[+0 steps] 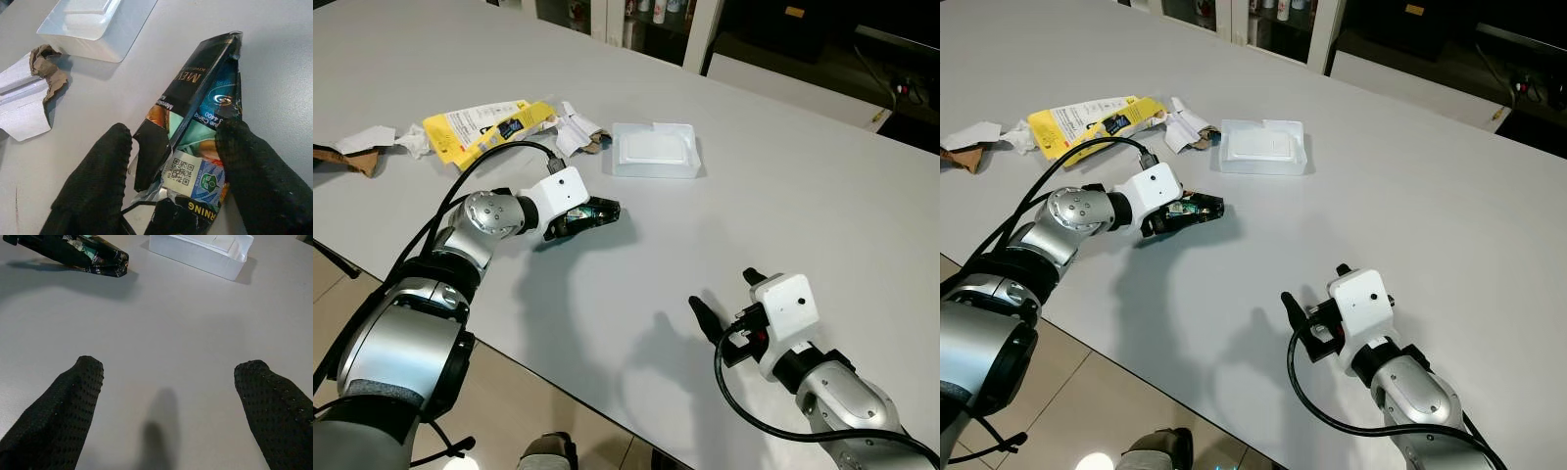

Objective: Picking trash to rubbish bin

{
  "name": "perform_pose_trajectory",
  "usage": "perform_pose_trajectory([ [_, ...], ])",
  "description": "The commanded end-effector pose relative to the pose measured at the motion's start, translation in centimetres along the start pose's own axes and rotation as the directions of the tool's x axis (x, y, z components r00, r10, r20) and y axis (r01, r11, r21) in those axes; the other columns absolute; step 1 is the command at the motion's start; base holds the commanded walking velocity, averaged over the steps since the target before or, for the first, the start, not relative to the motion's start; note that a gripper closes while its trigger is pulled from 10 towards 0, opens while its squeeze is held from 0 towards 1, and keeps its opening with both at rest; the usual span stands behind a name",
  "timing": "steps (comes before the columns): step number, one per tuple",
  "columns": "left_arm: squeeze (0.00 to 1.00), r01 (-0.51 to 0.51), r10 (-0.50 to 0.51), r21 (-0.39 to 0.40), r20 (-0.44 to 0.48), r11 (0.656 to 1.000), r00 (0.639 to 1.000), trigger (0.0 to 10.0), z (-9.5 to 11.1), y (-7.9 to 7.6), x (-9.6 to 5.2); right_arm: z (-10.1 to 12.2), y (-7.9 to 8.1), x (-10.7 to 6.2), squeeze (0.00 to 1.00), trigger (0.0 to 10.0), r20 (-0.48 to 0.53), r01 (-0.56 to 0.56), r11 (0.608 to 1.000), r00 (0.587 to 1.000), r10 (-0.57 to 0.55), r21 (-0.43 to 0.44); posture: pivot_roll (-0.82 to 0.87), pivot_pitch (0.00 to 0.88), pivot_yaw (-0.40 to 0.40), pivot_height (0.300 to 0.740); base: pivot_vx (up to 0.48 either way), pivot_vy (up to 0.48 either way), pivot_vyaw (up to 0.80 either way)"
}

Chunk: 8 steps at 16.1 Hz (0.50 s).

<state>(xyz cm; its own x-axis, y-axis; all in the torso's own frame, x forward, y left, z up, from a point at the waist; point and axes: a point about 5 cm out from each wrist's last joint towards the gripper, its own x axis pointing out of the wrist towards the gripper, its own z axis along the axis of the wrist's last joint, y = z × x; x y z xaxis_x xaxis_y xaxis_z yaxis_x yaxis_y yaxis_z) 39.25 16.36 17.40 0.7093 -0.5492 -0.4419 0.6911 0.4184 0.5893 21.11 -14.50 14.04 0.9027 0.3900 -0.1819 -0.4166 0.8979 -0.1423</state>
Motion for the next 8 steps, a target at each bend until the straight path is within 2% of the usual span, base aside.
perform_pose_trajectory([
  [1,0.00,0.079,-0.082,-0.043,-0.067,0.996,0.994,0.0,-1.8,-1.7,0.1,0.1,0.0,-0.3,0.00,10.0,-0.004,0.000,1.000,1.000,0.000,0.003,0.09,0.170,-0.048,0.740,0.000,0.000,0.00],
  [6,0.00,0.116,-0.117,-0.086,-0.009,0.989,0.993,0.0,-1.6,-2.0,0.1,0.0,-0.2,-0.3,0.00,10.0,-0.005,0.006,1.000,1.000,-0.006,0.000,0.10,0.164,-0.046,0.740,0.000,0.000,0.00],
  [8,0.00,0.160,-0.159,-0.096,0.012,0.982,0.987,0.0,-1.9,-2.8,0.1,0.0,-0.3,-0.2,0.00,10.0,-0.006,0.006,1.000,1.000,-0.006,-0.002,0.11,0.165,-0.046,0.740,0.000,0.000,0.00],
])
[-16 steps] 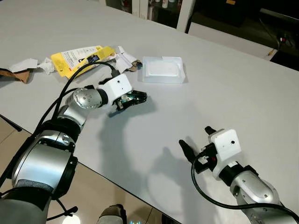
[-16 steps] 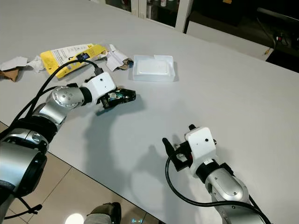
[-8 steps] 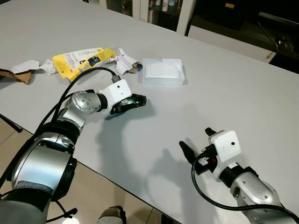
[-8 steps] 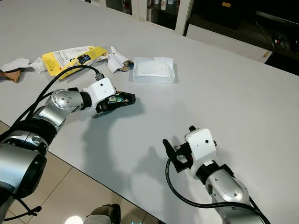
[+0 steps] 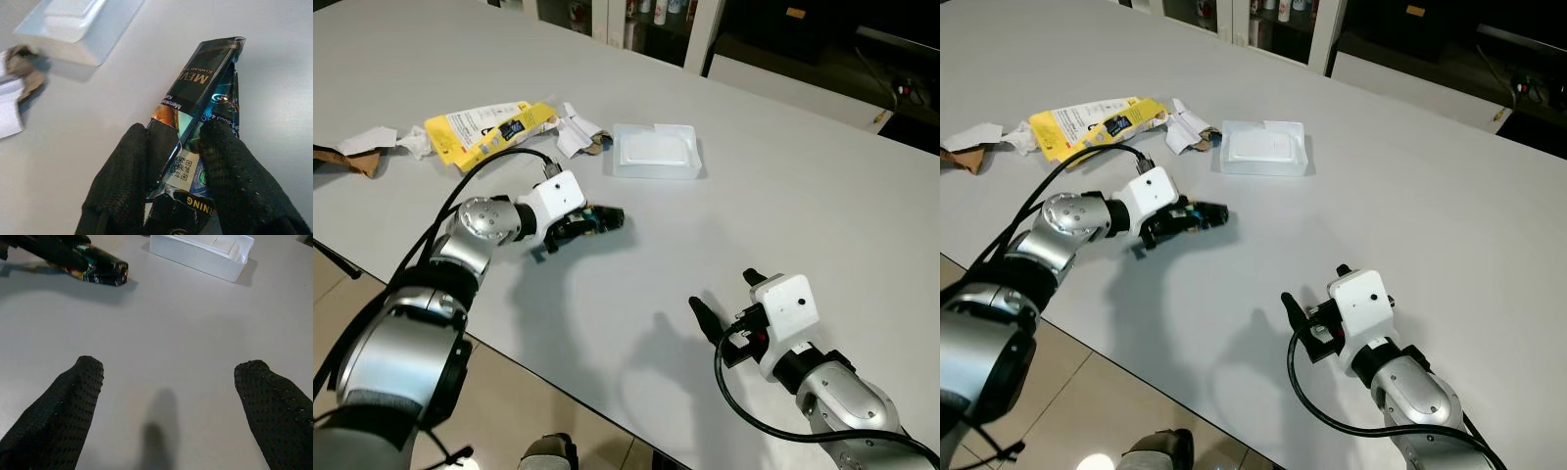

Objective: Picking trash to rubbish bin

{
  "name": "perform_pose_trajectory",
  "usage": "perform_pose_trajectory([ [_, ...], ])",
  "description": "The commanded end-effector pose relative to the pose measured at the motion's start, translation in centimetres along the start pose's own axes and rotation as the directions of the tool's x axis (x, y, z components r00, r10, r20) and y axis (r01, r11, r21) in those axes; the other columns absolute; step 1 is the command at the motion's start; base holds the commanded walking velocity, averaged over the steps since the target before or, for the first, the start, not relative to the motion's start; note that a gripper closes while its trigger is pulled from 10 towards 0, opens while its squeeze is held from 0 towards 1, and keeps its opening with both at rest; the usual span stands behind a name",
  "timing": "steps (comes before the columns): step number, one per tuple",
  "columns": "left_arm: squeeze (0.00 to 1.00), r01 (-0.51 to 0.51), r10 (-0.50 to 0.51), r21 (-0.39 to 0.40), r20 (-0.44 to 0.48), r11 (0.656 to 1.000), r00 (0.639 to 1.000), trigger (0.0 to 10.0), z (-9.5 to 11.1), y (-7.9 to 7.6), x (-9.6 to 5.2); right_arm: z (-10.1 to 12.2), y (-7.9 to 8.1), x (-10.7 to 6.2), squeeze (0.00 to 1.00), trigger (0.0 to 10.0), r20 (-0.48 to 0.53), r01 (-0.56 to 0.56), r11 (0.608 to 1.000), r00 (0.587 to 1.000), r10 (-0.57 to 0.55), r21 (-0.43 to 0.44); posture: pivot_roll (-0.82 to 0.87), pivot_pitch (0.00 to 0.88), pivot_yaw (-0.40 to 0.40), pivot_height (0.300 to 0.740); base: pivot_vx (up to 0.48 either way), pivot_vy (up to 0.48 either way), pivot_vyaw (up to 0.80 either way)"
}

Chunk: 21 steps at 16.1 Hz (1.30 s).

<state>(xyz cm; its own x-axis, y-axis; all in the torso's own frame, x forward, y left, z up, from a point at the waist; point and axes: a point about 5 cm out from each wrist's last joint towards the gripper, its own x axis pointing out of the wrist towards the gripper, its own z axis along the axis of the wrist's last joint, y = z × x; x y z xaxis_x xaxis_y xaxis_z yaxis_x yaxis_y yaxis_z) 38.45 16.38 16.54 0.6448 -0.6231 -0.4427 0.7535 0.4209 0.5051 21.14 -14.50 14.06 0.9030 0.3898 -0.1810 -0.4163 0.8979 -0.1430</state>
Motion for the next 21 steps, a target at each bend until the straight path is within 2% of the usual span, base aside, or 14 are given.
perform_pose_trajectory([
  [1,0.00,0.088,-0.090,-0.039,-0.051,0.995,0.995,0.0,-1.7,-1.8,0.3,0.0,-0.3,-0.2,0.00,10.0,-0.006,0.004,1.000,1.000,-0.004,-0.002,0.11,0.165,-0.046,0.740,0.000,0.000,0.00],
  [5,0.00,0.193,-0.196,-0.091,-0.017,0.977,0.981,0.0,-3.4,-3.7,-0.8,-0.1,-0.3,0.2,0.00,10.0,-0.006,-0.007,1.000,1.000,0.007,-0.006,0.14,0.169,-0.053,0.740,0.000,0.000,0.00],
  [8,0.00,0.277,-0.274,-0.089,0.043,0.957,0.961,0.0,-2.7,-4.6,-1.4,-0.1,-0.4,0.4,0.00,10.0,-0.007,-0.017,1.000,1.000,0.016,-0.011,0.15,0.167,-0.058,0.740,0.000,0.000,0.00],
  [9,0.00,0.273,-0.266,-0.093,0.082,0.958,0.961,0.0,-2.0,-4.7,-1.3,-0.1,-0.5,0.4,0.00,10.0,-0.007,-0.017,1.000,1.000,0.017,-0.012,0.15,0.167,-0.058,0.740,0.000,0.000,0.00],
  [11,0.00,0.157,-0.130,-0.122,0.203,0.980,0.970,0.0,0.0,-3.8,-0.8,0.0,-0.6,0.6,0.00,10.0,-0.004,-0.017,1.000,1.000,0.017,-0.016,0.16,0.162,-0.060,0.740,0.000,0.000,0.00],
  [13,0.00,0.096,-0.057,-0.148,0.250,0.984,0.967,0.0,0.6,-3.9,-0.6,0.0,-0.6,0.7,0.00,10.0,-0.002,-0.016,1.000,1.000,0.016,-0.019,0.16,0.162,-0.060,0.740,0.000,0.000,0.00],
  [15,0.00,0.064,-0.018,-0.159,0.278,0.985,0.960,0.0,1.1,-3.9,-0.6,0.0,-0.7,0.7,0.00,10.0,-0.002,-0.013,1.000,1.000,0.013,-0.021,0.16,0.162,-0.060,0.740,0.000,0.000,0.00],
  [17,0.00,0.050,-0.010,-0.130,0.289,0.990,0.957,0.0,2.0,-3.1,-0.7,-0.1,-0.8,0.6,0.00,10.0,-0.004,-0.009,1.000,1.000,0.009,-0.023,0.16,0.162,-0.060,0.740,0.000,0.000,0.00],
  [19,0.00,-0.009,0.057,-0.147,0.326,0.989,0.943,0.0,3.1,-1.9,-0.8,-0.1,-0.8,0.7,0.00,10.0,-0.004,-0.005,1.000,1.000,0.005,-0.023,0.16,0.162,-0.060,0.740,0.000,0.000,0.00],
  [21,0.00,-0.151,0.212,-0.184,0.376,0.971,0.902,0.0,4.3,-0.4,-1.1,-0.2,-0.8,0.6,0.00,10.0,-0.004,-0.002,1.000,1.000,0.001,-0.022,0.15,0.150,-0.054,0.740,0.000,0.000,0.00],
])
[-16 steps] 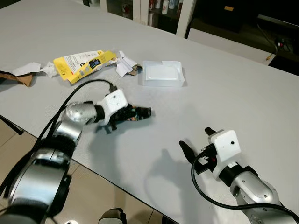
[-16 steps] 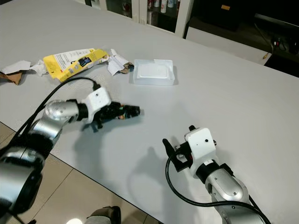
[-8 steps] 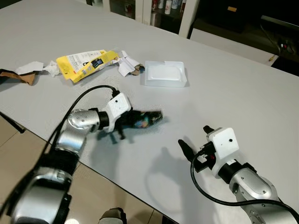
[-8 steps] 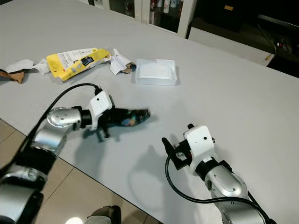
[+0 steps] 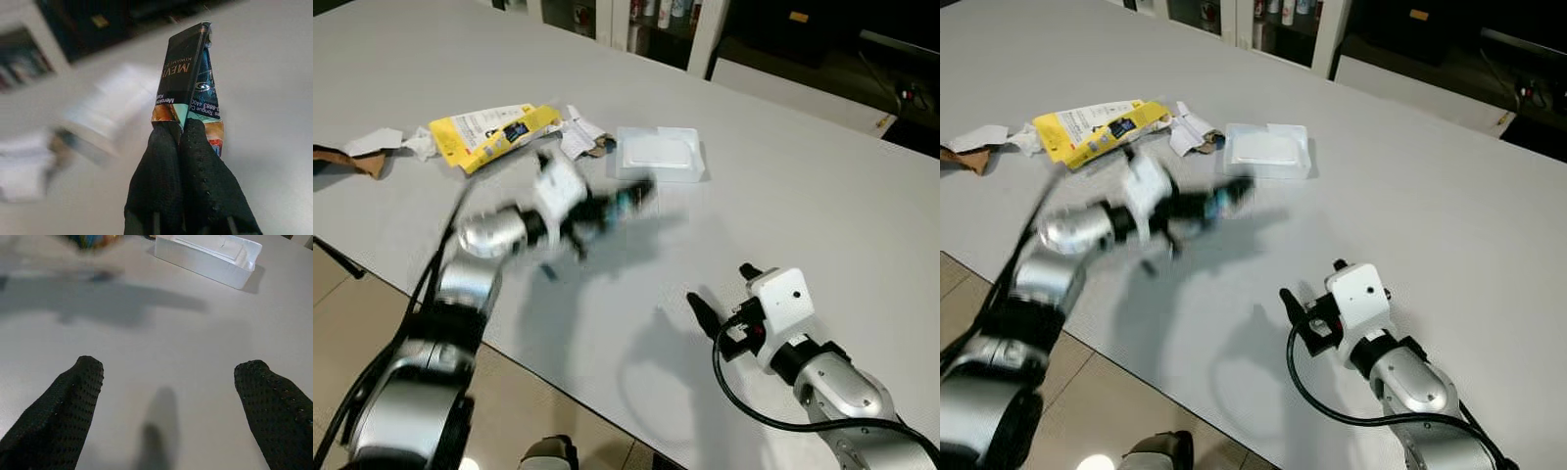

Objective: Picking trash to rubbish bin

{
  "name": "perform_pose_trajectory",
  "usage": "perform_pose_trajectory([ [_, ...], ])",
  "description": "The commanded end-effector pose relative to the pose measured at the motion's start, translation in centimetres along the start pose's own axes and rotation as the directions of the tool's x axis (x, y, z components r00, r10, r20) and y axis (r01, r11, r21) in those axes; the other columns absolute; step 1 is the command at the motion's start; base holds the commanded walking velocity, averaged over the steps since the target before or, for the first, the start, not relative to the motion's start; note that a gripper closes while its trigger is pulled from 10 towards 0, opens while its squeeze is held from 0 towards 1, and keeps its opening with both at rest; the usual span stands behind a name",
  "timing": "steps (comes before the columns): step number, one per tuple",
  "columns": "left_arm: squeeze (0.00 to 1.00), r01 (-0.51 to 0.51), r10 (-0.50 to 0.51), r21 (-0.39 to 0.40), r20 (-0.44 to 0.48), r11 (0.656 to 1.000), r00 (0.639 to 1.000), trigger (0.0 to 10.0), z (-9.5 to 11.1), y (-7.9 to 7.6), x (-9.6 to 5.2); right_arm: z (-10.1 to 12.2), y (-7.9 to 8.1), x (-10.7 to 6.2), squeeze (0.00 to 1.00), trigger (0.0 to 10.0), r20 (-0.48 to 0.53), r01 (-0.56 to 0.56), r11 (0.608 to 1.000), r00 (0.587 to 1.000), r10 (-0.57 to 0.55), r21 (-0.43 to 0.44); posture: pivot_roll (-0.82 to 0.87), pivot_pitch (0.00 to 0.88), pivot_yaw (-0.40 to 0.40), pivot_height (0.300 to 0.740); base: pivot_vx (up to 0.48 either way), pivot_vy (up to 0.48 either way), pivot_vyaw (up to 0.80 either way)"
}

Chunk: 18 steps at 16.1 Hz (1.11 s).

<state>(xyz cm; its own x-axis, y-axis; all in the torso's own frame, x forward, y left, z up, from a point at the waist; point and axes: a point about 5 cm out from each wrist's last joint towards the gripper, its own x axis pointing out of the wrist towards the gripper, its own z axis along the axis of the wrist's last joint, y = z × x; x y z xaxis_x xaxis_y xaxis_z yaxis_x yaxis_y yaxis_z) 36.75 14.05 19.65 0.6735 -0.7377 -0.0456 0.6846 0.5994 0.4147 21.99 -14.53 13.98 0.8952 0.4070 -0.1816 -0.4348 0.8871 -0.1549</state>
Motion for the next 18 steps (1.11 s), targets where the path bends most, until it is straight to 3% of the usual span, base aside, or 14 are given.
perform_pose_trajectory([
  [1,0.00,-0.133,0.132,0.018,0.054,0.991,0.990,0.0,0.7,0.9,0.2,-0.3,-0.4,-0.1,0.00,10.0,-0.008,0.018,1.000,1.000,-0.018,-0.006,0.14,0.148,-0.056,0.740,0.000,0.000,0.00],
  [2,0.00,-0.247,0.245,0.008,0.094,0.969,0.965,0.0,1.1,1.5,0.2,-0.3,-0.5,-0.1,0.00,10.0,-0.009,0.020,1.000,1.000,-0.020,-0.006,0.14,0.148,-0.056,0.740,0.000,0.000,0.00],
  [3,0.00,-0.282,0.281,0.001,0.105,0.959,0.954,0.0,1.2,1.7,0.2,-0.3,-0.5,-0.1,0.00,10.0,-0.009,0.021,1.000,1.000,-0.021,-0.006,0.14,0.148,-0.056,0.740,0.000,0.000,0.00],
  [5,0.00,-0.478,0.470,0.011,0.170,0.878,0.866,0.0,1.5,1.6,0.1,-0.3,-0.7,0.0,0.00,10.0,-0.007,0.026,1.000,1.000,-0.027,-0.012,0.14,0.138,-0.062,0.740,0.000,0.000,0.00],
  [6,0.00,-0.519,0.507,0.019,0.185,0.855,0.842,0.0,1.5,1.4,0.0,-0.3,-0.7,0.0,0.00,10.0,-0.006,0.028,1.000,1.000,-0.028,-0.014,0.14,0.138,-0.062,0.740,0.000,0.000,0.00],
  [7,0.00,-0.605,0.588,0.025,0.206,0.796,0.782,0.0,1.0,0.6,-0.3,-0.2,-0.9,0.1,0.00,10.0,-0.003,0.034,0.999,0.999,-0.034,-0.019,0.14,0.128,-0.064,0.740,0.000,0.000,0.00],
  [11,0.00,-0.693,0.679,0.003,0.198,0.721,0.707,0.0,-0.5,-1.4,-0.6,-0.5,-1.8,0.3,0.00,10.0,0.005,0.112,0.994,0.994,-0.112,0.006,0.14,0.111,-0.072,0.740,0.000,0.000,0.00],
  [18,0.00,-0.712,0.692,0.011,0.227,0.702,0.685,0.0,-0.3,-2.5,-0.2,-0.3,-3.6,1.4,0.00,10.0,0.069,0.256,0.964,0.963,-0.261,0.076,0.16,0.104,-0.083,0.740,0.000,0.000,0.00],
])
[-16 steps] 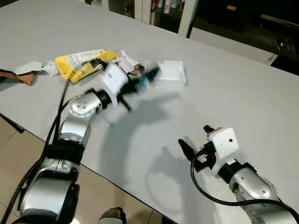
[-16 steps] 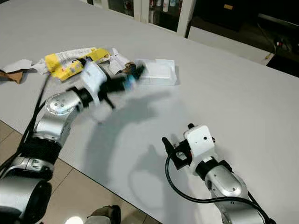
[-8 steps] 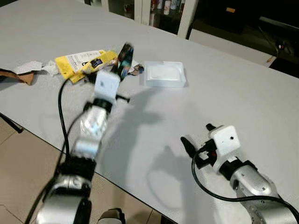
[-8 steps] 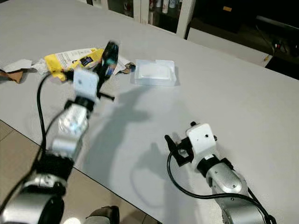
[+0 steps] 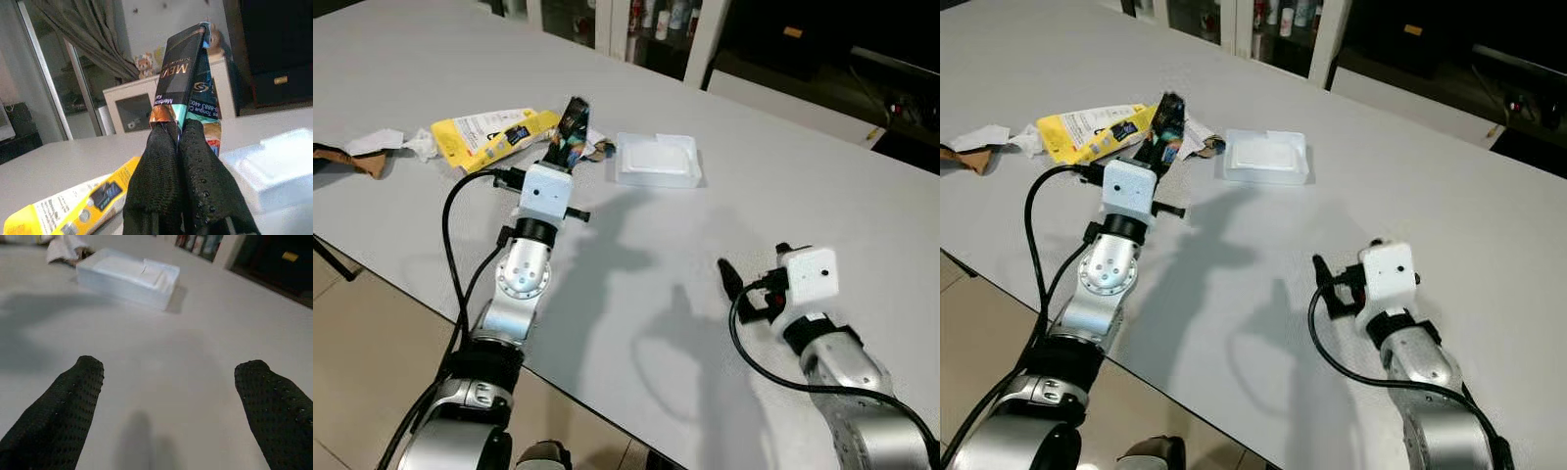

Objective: Picking trash to rubbish bin

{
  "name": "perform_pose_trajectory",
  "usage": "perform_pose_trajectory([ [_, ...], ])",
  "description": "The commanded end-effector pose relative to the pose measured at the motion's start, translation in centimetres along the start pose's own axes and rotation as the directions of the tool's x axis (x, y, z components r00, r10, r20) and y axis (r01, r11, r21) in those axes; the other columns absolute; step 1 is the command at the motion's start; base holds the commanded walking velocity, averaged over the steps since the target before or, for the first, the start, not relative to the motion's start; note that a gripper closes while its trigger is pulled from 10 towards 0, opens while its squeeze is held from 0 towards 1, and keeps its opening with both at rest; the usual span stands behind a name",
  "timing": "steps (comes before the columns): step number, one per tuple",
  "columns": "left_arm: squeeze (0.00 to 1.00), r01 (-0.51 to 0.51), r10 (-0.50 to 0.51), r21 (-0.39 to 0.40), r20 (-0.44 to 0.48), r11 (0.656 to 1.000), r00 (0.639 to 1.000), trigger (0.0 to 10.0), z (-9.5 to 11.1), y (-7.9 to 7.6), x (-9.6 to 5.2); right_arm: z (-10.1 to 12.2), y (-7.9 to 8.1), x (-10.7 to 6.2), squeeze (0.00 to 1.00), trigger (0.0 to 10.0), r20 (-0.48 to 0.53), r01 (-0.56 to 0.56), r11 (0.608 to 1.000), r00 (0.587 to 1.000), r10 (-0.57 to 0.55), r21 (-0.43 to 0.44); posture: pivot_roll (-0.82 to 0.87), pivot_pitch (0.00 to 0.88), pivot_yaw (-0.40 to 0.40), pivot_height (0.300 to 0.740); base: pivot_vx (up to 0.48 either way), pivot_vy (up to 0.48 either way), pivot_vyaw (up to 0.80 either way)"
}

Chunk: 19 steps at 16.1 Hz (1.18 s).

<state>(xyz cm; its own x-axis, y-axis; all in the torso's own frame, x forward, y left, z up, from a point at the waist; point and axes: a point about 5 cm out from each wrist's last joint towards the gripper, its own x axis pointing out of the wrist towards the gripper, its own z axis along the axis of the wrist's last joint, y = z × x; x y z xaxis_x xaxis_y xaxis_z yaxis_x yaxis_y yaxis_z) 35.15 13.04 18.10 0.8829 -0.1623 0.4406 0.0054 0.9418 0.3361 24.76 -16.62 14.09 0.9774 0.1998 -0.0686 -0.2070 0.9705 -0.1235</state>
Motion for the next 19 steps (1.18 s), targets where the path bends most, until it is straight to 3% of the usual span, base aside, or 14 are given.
perform_pose_trajectory([
  [1,0.00,-0.015,0.015,-0.017,-0.005,1.000,1.000,0.0,0.1,-0.2,-0.1,0.0,-0.6,0.2,0.00,10.0,0.012,0.039,0.999,0.999,-0.039,0.011,0.17,0.104,-0.085,0.740,0.000,0.000,0.00],
  [3,0.00,-0.023,0.021,-0.040,-0.049,0.999,0.999,0.0,-0.5,-0.3,-0.3,0.1,-0.7,0.5,0.00,10.0,0.028,0.057,0.998,0.998,-0.058,0.019,0.18,0.106,-0.088,0.740,0.000,0.000,0.00],
  [4,0.00,-0.042,0.036,-0.057,-0.097,0.998,0.995,4.4,-1.0,-0.3,-0.4,0.1,-0.7,0.6,0.00,10.0,0.036,0.064,0.998,0.997,-0.065,0.024,0.18,0.110,-0.089,0.740,0.000,0.000,0.00],
  [5,0.00,-0.056,0.047,-0.062,-0.133,0.997,0.990,4.4,-1.4,-0.3,-0.5,0.3,-0.7,0.7,0.00,10.0,0.050,0.072,0.997,0.996,-0.073,0.029,0.19,0.112,-0.089,0.740,0.000,0.000,0.00],
  [6,0.00,-0.065,0.054,-0.063,-0.165,0.996,0.985,10.0,-1.7,-0.4,-0.5,0.2,-0.7,0.9,0.00,10.0,0.052,0.079,0.996,0.995,-0.080,0.034,0.19,0.115,-0.088,0.740,0.000,0.000,0.00],
  [11,0.00,-0.072,0.063,-0.049,-0.168,0.996,0.984,10.0,-1.0,-0.2,0.1,0.0,-1.1,1.1,0.00,10.0,0.054,0.117,0.993,0.991,-0.119,0.033,0.21,0.128,-0.092,0.740,0.000,0.000,0.00],
  [13,0.00,-0.079,0.071,-0.041,-0.162,0.996,0.984,10.0,-0.6,0.2,0.3,-0.1,-1.0,1.3,0.00,10.0,0.054,0.112,0.993,0.992,-0.114,0.036,0.22,0.141,-0.095,0.740,0.000,0.000,0.80],
  [19,0.00,-0.111,0.110,0.000,-0.162,0.994,0.981,10.0,-0.3,1.8,-0.3,-0.2,-1.4,2.6,0.00,10.0,0.058,0.096,0.995,0.994,-0.098,0.035,0.26,0.171,-0.104,0.740,0.000,0.000,0.13],
])
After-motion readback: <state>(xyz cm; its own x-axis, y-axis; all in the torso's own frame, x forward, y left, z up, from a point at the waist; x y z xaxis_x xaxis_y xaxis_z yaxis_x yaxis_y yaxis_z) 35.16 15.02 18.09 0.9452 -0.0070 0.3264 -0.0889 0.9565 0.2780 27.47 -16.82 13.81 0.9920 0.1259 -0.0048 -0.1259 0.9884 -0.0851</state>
